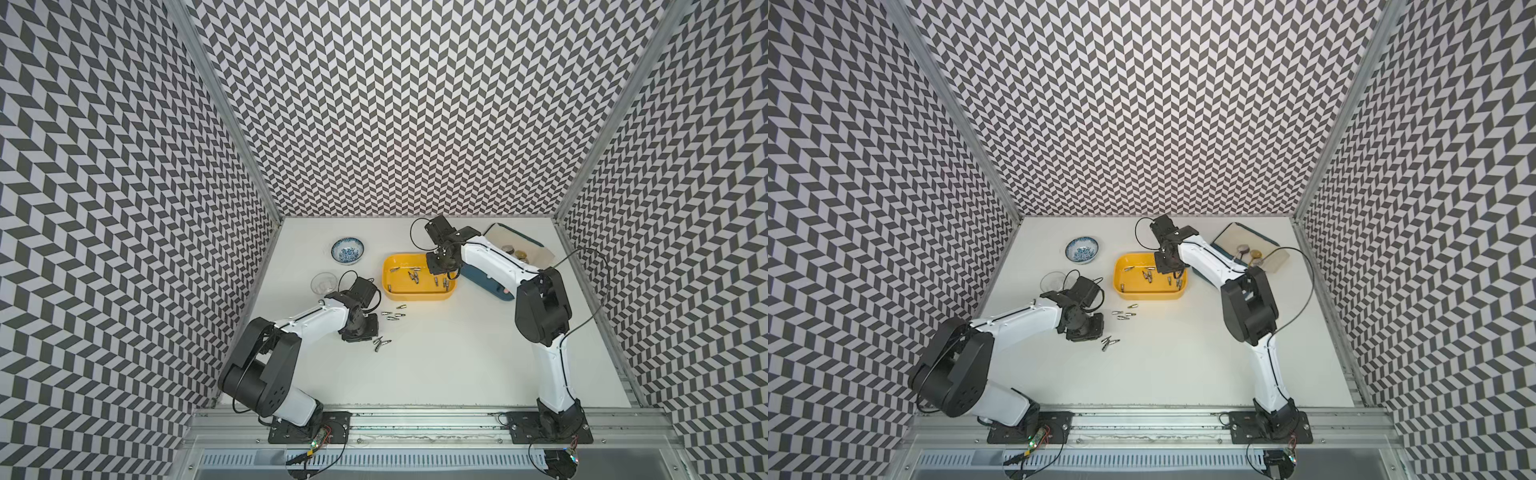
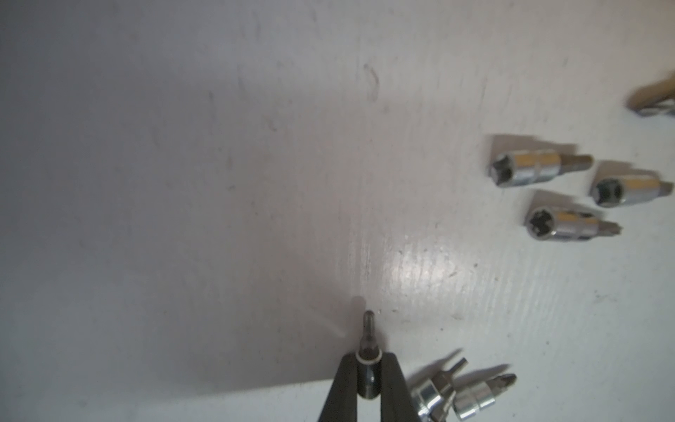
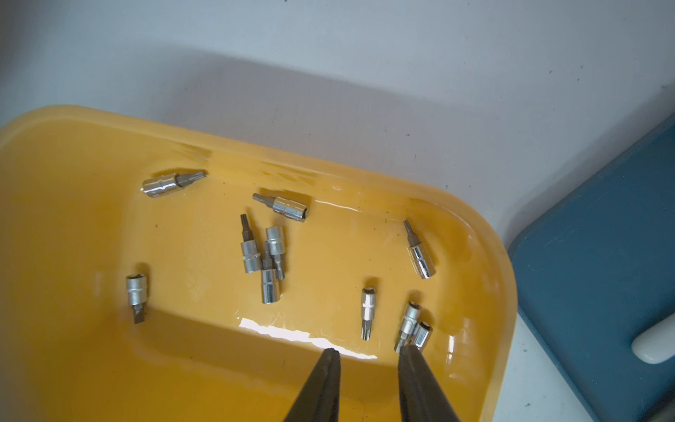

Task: Put the bit on the desktop into the storage box
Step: Pick up the screwdriver bit from the center of the board, then place the screwdriver bit in the storage box.

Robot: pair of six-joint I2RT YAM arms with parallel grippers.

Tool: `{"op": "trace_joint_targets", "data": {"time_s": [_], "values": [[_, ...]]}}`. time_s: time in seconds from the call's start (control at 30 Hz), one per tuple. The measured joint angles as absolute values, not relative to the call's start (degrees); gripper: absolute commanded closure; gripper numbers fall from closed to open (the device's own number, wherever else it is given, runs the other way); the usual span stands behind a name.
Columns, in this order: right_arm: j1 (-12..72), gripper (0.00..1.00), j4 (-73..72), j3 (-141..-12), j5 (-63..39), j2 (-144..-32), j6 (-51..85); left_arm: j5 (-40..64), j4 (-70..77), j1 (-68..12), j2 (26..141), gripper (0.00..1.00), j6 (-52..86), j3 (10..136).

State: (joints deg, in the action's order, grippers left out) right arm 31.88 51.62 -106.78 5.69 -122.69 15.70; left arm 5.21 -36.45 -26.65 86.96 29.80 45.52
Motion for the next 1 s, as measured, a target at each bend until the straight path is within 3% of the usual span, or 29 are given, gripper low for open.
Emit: {"op": "trace_joint_targets", "data": {"time_s": [0.23, 0.53, 0.77, 1.0], "values": [[33.76, 0.61, 50.54, -100.22, 5.15, -117.16, 17.43, 5.15, -39.31, -26.65, 86.85, 1.00, 29.43, 48.38], [34.28, 0.54, 47.59, -90.72, 3.22, -106.00, 20.64, 4.93, -45.32, -26.63, 87.85, 1.00, 26.63, 69.45], [34.28, 0.53, 45.36, -80.99, 1.93, -95.90, 23.62, 4.78, -46.61, -26.59, 100.25, 1.00, 23.35, 87.70], [34.61, 0.53, 44.03, -72.27, 0.58, -88.66, 26.11, 5.32, -46.48, -26.59, 112.95, 1.00, 21.17, 94.37]]}}
